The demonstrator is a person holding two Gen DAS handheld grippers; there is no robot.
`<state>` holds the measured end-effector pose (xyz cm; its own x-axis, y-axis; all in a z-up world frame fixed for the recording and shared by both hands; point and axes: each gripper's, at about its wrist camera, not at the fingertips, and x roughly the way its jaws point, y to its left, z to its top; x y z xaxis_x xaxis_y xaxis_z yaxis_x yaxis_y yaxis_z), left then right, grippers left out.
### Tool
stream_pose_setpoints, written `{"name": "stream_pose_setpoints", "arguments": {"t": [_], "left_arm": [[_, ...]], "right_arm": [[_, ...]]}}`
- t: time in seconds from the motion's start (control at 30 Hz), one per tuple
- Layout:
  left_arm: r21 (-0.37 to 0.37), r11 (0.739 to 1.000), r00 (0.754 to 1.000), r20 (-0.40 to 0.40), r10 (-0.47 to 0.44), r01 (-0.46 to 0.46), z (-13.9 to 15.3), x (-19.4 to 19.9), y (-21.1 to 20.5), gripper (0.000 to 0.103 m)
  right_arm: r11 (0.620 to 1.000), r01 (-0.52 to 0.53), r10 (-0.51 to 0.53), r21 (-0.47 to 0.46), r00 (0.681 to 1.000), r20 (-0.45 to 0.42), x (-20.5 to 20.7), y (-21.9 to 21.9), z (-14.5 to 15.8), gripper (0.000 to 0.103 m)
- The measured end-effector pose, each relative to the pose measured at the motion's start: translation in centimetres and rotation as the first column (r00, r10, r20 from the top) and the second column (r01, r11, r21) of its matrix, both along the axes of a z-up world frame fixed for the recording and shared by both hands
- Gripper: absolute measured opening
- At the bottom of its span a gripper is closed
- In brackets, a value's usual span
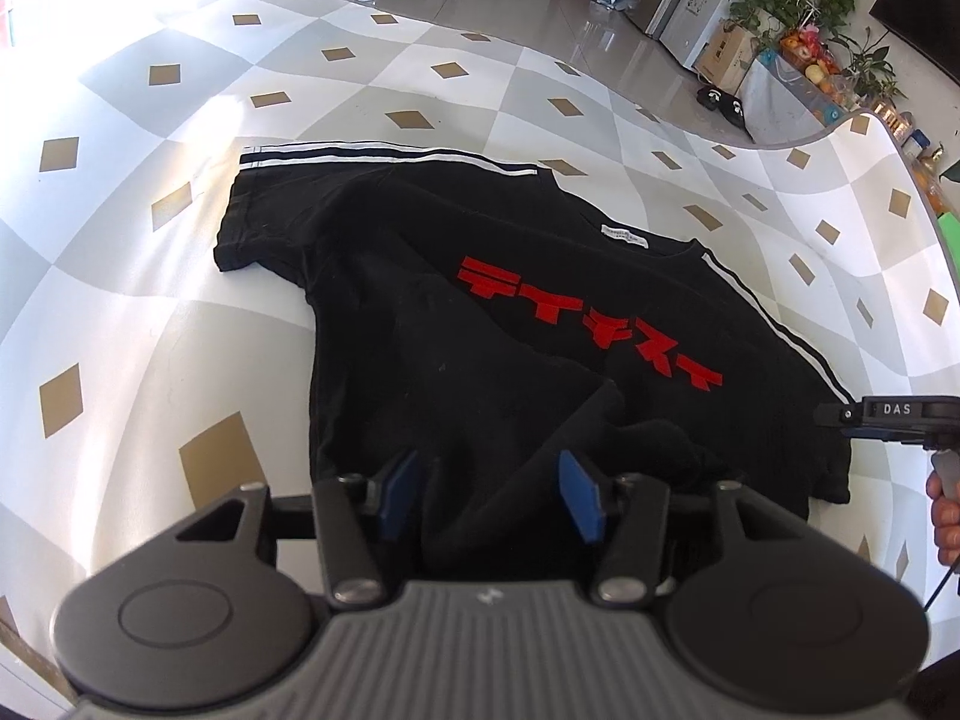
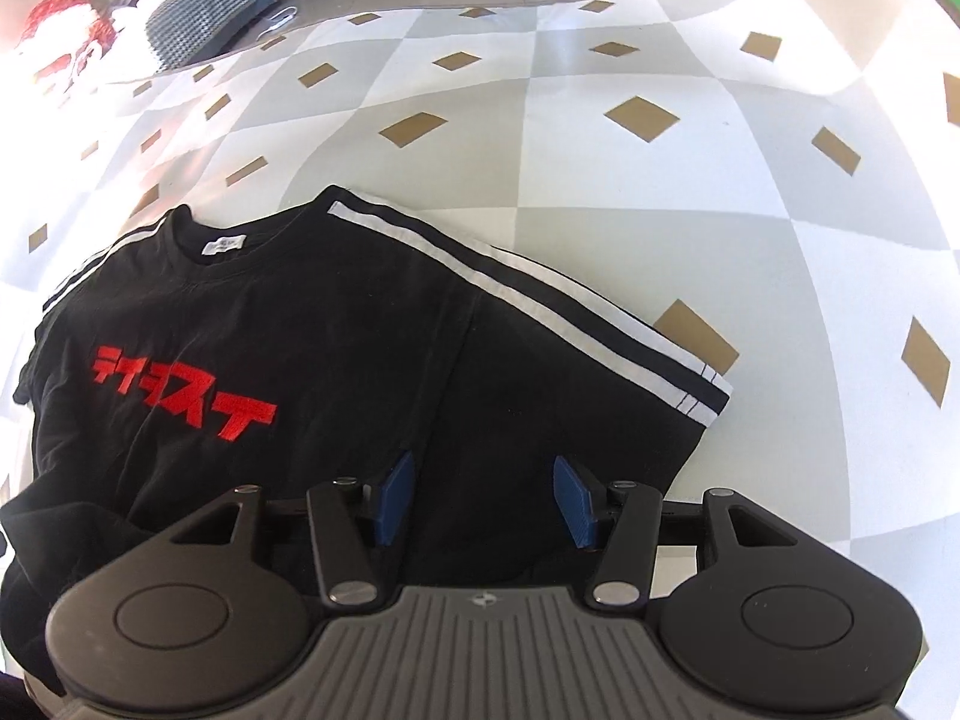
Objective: Fold clothes
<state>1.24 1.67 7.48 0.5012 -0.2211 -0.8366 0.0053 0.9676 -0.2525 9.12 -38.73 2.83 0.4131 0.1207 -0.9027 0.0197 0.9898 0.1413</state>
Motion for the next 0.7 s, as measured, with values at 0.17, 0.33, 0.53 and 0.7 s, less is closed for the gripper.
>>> {"name": "stream_pose_setpoints", "arguments": {"t": [0.17, 0.33, 0.53, 0.7], "left_arm": [[-0.002, 1.000, 1.000, -0.011, 0.020, -0.020, -1.6, 0.8, -0.2, 0.053], [0.016, 0.999, 0.999, -0.015, 0.034, -0.034, -2.7, 1.5, -0.4, 0.056], [0.017, 0.999, 0.999, -0.029, 0.043, -0.042, -3.5, 2.1, -0.6, 0.059], [0.042, 0.998, 0.999, -0.012, 0.041, -0.040, -3.6, 2.4, -1.1, 0.064]], "right_arm": [[1.000, 0.006, -0.005, 0.028, 0.999, -0.050, 0.5, 0.4, -1.3, 0.052], [0.994, -0.097, 0.096, -0.044, 0.995, -0.024, 0.1, 2.7, -1.6, 0.062], [0.968, -0.186, 0.191, -0.168, 0.982, 0.013, -0.8, 4.7, -2.0, 0.054], [0.966, -0.189, 0.199, -0.175, 0.979, 0.038, -0.8, 4.9, -1.8, 0.024]]}}
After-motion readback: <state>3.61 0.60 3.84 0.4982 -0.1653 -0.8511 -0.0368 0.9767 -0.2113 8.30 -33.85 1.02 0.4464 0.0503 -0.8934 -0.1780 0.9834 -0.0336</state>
